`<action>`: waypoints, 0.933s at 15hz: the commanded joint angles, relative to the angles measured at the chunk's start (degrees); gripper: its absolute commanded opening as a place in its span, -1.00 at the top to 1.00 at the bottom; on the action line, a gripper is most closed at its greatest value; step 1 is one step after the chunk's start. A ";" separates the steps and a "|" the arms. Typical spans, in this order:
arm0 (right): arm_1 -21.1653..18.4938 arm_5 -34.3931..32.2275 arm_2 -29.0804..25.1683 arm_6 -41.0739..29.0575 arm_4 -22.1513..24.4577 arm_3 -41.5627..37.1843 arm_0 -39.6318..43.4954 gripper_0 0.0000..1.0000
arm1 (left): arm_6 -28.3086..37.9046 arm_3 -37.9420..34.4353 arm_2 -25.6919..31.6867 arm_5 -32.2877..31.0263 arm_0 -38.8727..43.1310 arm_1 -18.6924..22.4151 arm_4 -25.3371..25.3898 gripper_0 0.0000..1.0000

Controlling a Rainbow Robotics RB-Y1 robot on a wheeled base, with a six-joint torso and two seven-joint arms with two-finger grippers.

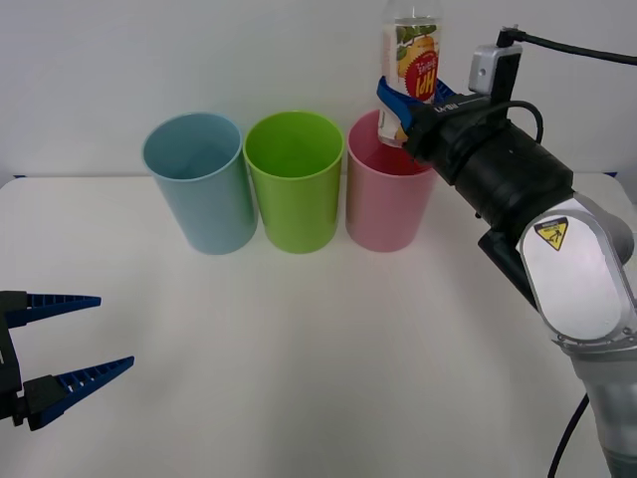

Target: Put cans in the blue bin and PET bottles in the pink bin and trash in the green bin.

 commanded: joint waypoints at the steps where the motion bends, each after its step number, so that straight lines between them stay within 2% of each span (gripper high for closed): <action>1: 0.52 1.64 -1.00 0.68 1.65 6.63 -4.08 1.00 | 0.00 0.00 0.00 0.00 0.00 0.00 0.00 -1.00; 5: 0.61 2.61 -1.17 1.56 2.79 11.03 -5.93 1.00 | 0.00 0.00 0.00 0.00 0.00 0.00 0.00 -1.00; 14: 1.84 3.75 -0.12 2.27 4.20 14.54 -6.01 1.00 | 0.00 0.00 0.00 0.00 0.00 0.00 0.00 -1.00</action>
